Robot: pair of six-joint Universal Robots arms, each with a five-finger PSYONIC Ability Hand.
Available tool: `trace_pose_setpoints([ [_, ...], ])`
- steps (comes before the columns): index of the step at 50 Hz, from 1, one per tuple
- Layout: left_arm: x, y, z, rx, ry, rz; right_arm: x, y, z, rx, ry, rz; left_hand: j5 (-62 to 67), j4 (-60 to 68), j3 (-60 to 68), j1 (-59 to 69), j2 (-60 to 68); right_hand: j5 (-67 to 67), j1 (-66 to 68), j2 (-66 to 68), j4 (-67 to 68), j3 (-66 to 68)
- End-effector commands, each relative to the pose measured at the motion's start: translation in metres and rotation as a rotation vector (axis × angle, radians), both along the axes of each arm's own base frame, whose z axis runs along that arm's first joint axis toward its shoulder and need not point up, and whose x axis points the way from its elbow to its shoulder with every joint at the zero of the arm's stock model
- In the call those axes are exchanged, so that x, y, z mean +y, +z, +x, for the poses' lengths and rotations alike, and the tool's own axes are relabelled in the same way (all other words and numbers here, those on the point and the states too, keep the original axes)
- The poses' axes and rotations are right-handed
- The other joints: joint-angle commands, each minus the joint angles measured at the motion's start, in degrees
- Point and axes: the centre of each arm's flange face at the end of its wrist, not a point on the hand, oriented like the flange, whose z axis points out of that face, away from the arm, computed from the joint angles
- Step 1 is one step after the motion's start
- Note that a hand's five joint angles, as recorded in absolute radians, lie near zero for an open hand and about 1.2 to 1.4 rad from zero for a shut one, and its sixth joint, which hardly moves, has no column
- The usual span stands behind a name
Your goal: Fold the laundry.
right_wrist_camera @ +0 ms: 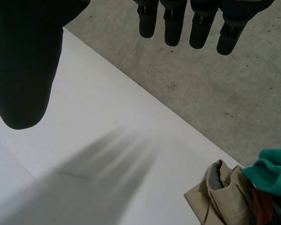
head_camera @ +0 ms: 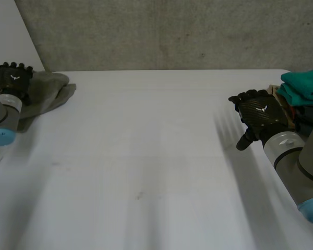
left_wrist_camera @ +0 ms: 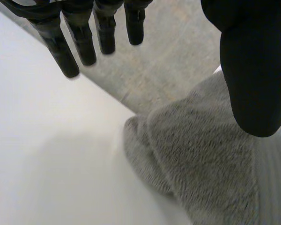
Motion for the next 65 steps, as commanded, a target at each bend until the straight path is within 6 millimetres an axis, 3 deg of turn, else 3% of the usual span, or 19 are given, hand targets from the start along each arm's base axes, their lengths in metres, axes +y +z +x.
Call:
trace_pose_setpoints([
  [1, 0.005, -0.021, -0.005, -0.043, -0.039, 0.056, 0.0, -0.001, -0.001, 0.003, 0.001, 0.0, -5.5, -5.0, -5.5, -1.4, -5.3, -2.7, -2.6, -1.7, -1.5, -1.5],
  [9, 0.001, -0.046, 0.0, -0.188, -0.059, 0.046, -0.001, -0.007, 0.0, 0.008, 0.004, 0.009, -5.5, -5.0, -5.5, -1.4, -5.3, -2.7, -2.6, -1.7, -1.5, -1.5],
  [47, -0.006, -0.068, 0.008, -0.255, -0.172, 0.001, -0.004, -0.015, 0.0, 0.039, 0.006, 0.012, -2.1, -1.6, -2.1, 2.0, -1.9, -2.7, -2.6, -1.7, -1.5, -1.5],
  [51, -0.007, -0.07, 0.011, -0.255, -0.183, 0.0, -0.005, -0.015, 0.0, 0.038, 0.006, 0.011, 6.4, 6.9, 6.5, 10.6, 6.7, -2.7, -2.6, -1.7, -1.5, -1.5],
  [53, -0.007, -0.071, 0.012, -0.256, -0.179, -0.001, -0.004, -0.016, 0.0, 0.039, 0.007, 0.014, 17.0, 17.5, 17.1, 21.1, 17.2, -2.7, -2.6, -1.7, -1.5, -1.5],
  [54, -0.008, -0.07, 0.013, -0.256, -0.177, -0.004, -0.005, -0.016, 0.0, 0.039, 0.007, 0.012, 23.4, 23.9, 23.4, 27.5, 23.6, -2.7, -2.6, -1.7, -1.5, -1.5],
  [56, -0.009, -0.069, 0.015, -0.257, -0.164, -0.01, -0.004, -0.017, 0.001, 0.04, 0.009, 0.016, 51.6, 52.1, 51.7, 55.7, 51.8, -2.7, -2.6, -1.7, -1.5, -1.5],
  [58, -0.01, -0.066, 0.016, -0.258, -0.154, -0.022, -0.004, -0.017, 0.001, 0.04, 0.009, 0.016, 64.4, 64.9, 64.5, 68.5, 64.6, -2.7, -2.6, -1.7, -1.5, -1.5],
  [62, -0.017, -0.041, 0.019, -0.264, -0.085, -0.106, -0.004, -0.018, 0.001, 0.042, 0.009, 0.017, 64.5, 65.0, 64.5, 68.6, 64.7, -2.7, -2.6, -1.7, -1.5, -1.5],
  [65, -0.017, -0.009, 0.018, -0.235, -0.052, -0.159, -0.003, -0.018, 0.001, 0.042, 0.012, 0.017, 64.5, 65.0, 64.5, 68.6, 64.7, -2.7, -2.6, -1.7, -1.5, -1.5],
])
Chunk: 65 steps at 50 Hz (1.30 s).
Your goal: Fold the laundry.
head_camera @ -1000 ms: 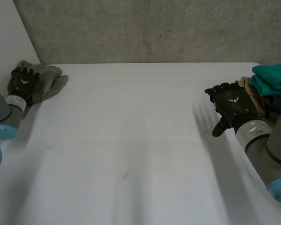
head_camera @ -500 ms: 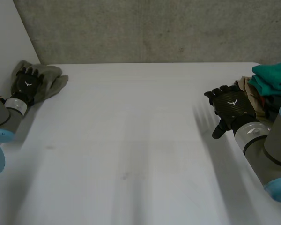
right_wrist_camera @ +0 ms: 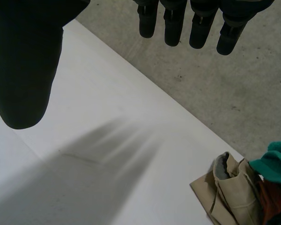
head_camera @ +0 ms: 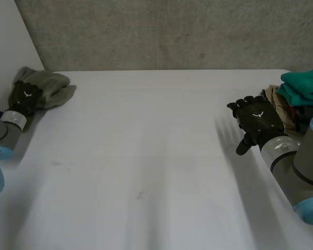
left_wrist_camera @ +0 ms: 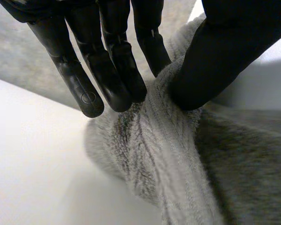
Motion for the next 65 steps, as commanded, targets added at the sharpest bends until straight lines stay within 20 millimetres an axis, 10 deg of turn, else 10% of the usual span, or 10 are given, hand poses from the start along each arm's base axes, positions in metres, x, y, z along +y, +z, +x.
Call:
trace_pose_setpoints([
  [1, -0.004, 0.057, 0.0, 0.049, 0.063, -0.125, 0.001, 0.0, 0.001, 0.001, 0.004, 0.0, 14.3, 12.0, 12.7, 16.2, 12.4, -2.7, -2.6, -1.7, -1.5, -1.5],
  [12, 0.054, 0.169, -0.065, 0.257, -0.09, -0.16, 0.0, 0.0, 0.0, 0.001, 0.002, -0.004, 14.3, 12.0, 12.7, 16.2, 12.4, -2.7, -2.6, -1.7, -1.5, -1.5],
  [21, 0.17, 0.277, -0.147, 0.566, -0.327, -0.18, 0.0, -0.002, 0.0, 0.003, 0.002, 0.004, 14.3, 12.0, 12.7, 16.2, 12.4, -2.7, -2.6, -1.7, -1.5, -1.5],
  [27, 0.238, 0.312, -0.18, 0.763, -0.498, -0.1, -0.001, -0.001, -0.001, 0.0, -0.001, 0.005, 14.3, 12.0, 12.7, 16.2, 12.4, -2.7, -2.6, -1.7, -1.5, -1.5],
  [32, 0.268, 0.293, -0.207, 0.804, -0.564, 0.068, -0.004, 0.004, -0.005, -0.014, -0.011, -0.006, 14.3, 12.0, 12.7, 16.2, 12.4, -2.7, -2.6, -1.7, -1.5, -1.5],
  [41, 0.312, 0.143, -0.276, 0.476, -0.572, 0.462, -0.011, 0.021, -0.018, -0.065, -0.043, -0.026, 14.3, 12.0, 12.7, 16.2, 12.4, -2.7, -2.6, -1.7, -1.5, -1.5],
  [45, 0.318, 0.115, -0.287, 0.43, -0.535, 0.507, -0.017, 0.024, -0.026, -0.084, -0.069, -0.023, 10.2, 7.8, 8.5, 12.1, 8.2, -2.7, -2.6, -1.7, -1.5, -1.5],
  [50, 0.328, 0.138, -0.292, 0.543, -0.57, 0.512, -0.019, 0.025, -0.029, -0.092, -0.082, -0.009, -55.7, -58.0, -57.3, -53.8, -57.6, -2.7, -2.6, -1.7, -1.5, -1.5],
  [57, 0.303, 0.185, -0.25, 0.658, -0.452, 0.393, -0.002, 0.027, -0.014, -0.085, -0.008, 0.043, -55.7, -58.0, -57.3, -53.8, -57.6, -2.7, -2.6, -1.7, -1.5, -1.5],
  [65, 0.265, 0.187, -0.174, 0.617, -0.252, 0.354, 0.055, 0.043, 0.022, -0.048, 0.198, 0.163, -55.7, -58.0, -57.3, -53.8, -57.6, -2.7, -2.6, -1.7, -1.5, -1.5],
])
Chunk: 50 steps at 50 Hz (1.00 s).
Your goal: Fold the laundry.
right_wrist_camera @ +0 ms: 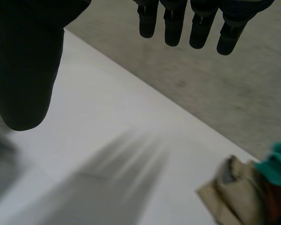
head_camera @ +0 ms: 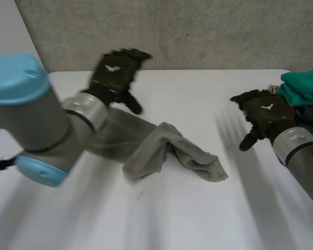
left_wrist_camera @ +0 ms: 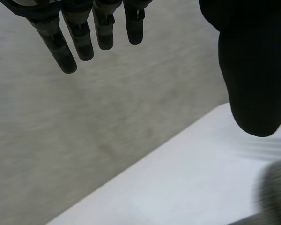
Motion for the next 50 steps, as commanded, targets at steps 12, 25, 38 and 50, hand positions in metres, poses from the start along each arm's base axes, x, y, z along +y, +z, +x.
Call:
trace_pose_setpoints([
  [12, -0.054, -0.042, 0.147, -0.111, 0.276, 0.223, 0.124, 0.009, 0.11, 0.256, 0.609, -0.191, -2.9, -1.4, -1.6, -0.7, -1.6, -2.7, -2.6, -1.7, -1.5, -1.5],
  [25, -0.039, -0.045, 0.176, -0.029, 0.339, 0.22, 0.102, -0.081, 0.183, 0.489, 0.682, -0.354, -2.9, -1.4, -1.6, -0.7, -1.6, 10.5, 10.6, 11.5, 11.7, 11.7],
  [38, -0.036, -0.047, 0.173, 0.025, 0.337, 0.219, 0.079, 0.057, 0.155, 0.054, 0.478, -0.392, -2.9, -1.4, -1.6, -0.7, -1.6, 67.3, 67.4, 68.3, 68.5, 68.5],
  [50, -0.037, -0.088, 0.144, -0.041, 0.256, 0.321, 0.109, 0.147, 0.113, -0.179, 0.489, -0.409, -2.9, -1.4, -1.6, -0.7, -1.6, 67.3, 67.4, 68.3, 68.5, 68.5],
])
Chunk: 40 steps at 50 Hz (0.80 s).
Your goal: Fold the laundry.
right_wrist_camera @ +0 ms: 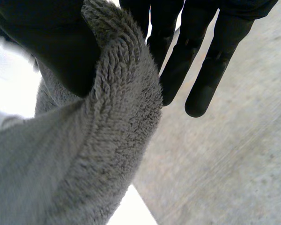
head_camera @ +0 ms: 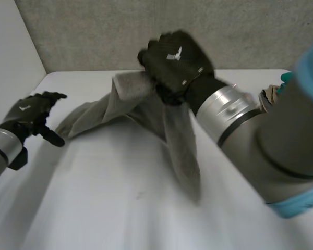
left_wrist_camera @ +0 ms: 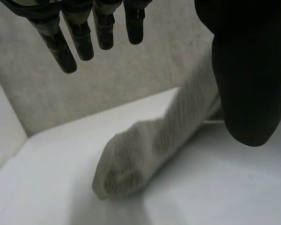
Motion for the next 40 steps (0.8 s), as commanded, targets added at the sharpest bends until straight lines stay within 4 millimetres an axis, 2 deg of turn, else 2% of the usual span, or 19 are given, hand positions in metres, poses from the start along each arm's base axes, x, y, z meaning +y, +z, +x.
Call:
trace_pose_setpoints([
  [1, -0.002, -0.028, -0.021, -0.037, -0.052, 0.065, 0.024, 0.044, -0.017, -0.095, 0.052, -0.026, -2.9, -1.4, -1.6, -0.7, -1.6, 15.3, 17.2, 12.7, 11.7, 12.3],
  [4, -0.008, -0.034, -0.029, -0.063, -0.046, 0.053, 0.032, 0.056, -0.021, -0.131, 0.073, -0.032, -2.9, -1.4, -1.6, -0.7, -1.6, 15.3, 17.2, 12.7, 11.7, 12.3],
  [8, -0.019, -0.042, -0.038, -0.087, -0.002, 0.032, 0.042, 0.065, -0.024, -0.174, 0.098, -0.015, -2.9, -1.4, -1.6, -0.7, -1.6, 15.3, 17.2, 12.7, 11.7, 12.3],
  [11, -0.02, -0.047, -0.048, -0.094, 0.008, 0.036, 0.047, 0.068, -0.026, -0.192, 0.109, 0.003, -2.9, -1.4, -1.6, -0.7, -1.6, 15.3, 17.2, 12.7, 11.7, 12.3],
  [14, -0.013, -0.051, -0.066, -0.096, -0.025, 0.055, 0.046, 0.071, -0.029, -0.217, 0.106, 0.02, 9.5, 11.0, 10.8, 11.7, 10.9, 15.3, 17.2, 12.7, 11.7, 12.3],
  [16, 0.0, -0.055, -0.08, -0.082, -0.083, 0.112, 0.043, 0.073, -0.031, -0.227, 0.092, 0.018, 16.8, 18.3, 18.1, 19.0, 18.1, 15.3, 17.2, 12.7, 11.7, 12.3],
  [20, 0.026, -0.055, -0.091, -0.072, -0.169, 0.214, 0.031, 0.072, -0.036, -0.221, 0.048, 0.009, 18.3, 19.8, 19.6, 20.5, 19.6, 15.3, 17.2, 12.7, 11.7, 12.3],
  [22, 0.03, -0.048, -0.087, -0.069, -0.159, 0.221, 0.023, 0.066, -0.037, -0.202, 0.03, 0.016, 18.3, 19.8, 19.6, 20.5, 19.7, 15.3, 17.2, 12.7, 11.7, 12.3],
  [26, 0.024, -0.017, -0.062, -0.057, -0.054, 0.139, 0.011, 0.05, -0.039, -0.153, -0.004, 0.042, 11.6, 13.1, 12.9, 13.8, 13.0, 15.3, 17.2, 12.7, 11.7, 12.3],
  [27, 0.02, -0.002, -0.048, -0.045, 0.002, 0.09, 0.01, 0.047, -0.04, -0.141, -0.01, 0.043, 6.3, 7.8, 7.6, 8.5, 7.6, 15.3, 17.2, 12.7, 11.7, 12.3],
  [31, 0.013, 0.031, -0.016, -0.028, 0.093, -0.022, 0.014, 0.043, -0.039, -0.114, -0.006, 0.032, 2.5, 4.0, 3.8, 4.7, 3.9, 15.3, 17.2, 12.7, 11.7, 12.3],
  [33, 0.014, 0.038, -0.007, -0.026, 0.096, -0.044, 0.016, 0.043, -0.04, -0.107, -0.004, 0.025, 1.0, 2.5, 2.3, 3.2, 2.3, 15.3, 17.2, 12.7, 11.7, 12.3],
  [38, 0.037, 0.026, -0.009, 0.0, -0.032, 0.068, 0.026, 0.051, -0.043, -0.125, 0.007, 0.005, 1.0, 2.5, 2.3, 3.2, 2.3, 15.3, 17.2, 12.7, 11.7, 12.3],
  [40, 0.053, 0.012, -0.017, 0.018, -0.109, 0.16, 0.032, 0.056, -0.045, -0.142, 0.018, 0.001, 1.2, 2.7, 2.5, 3.4, 2.5, 15.3, 17.2, 12.7, 11.7, 12.3],
])
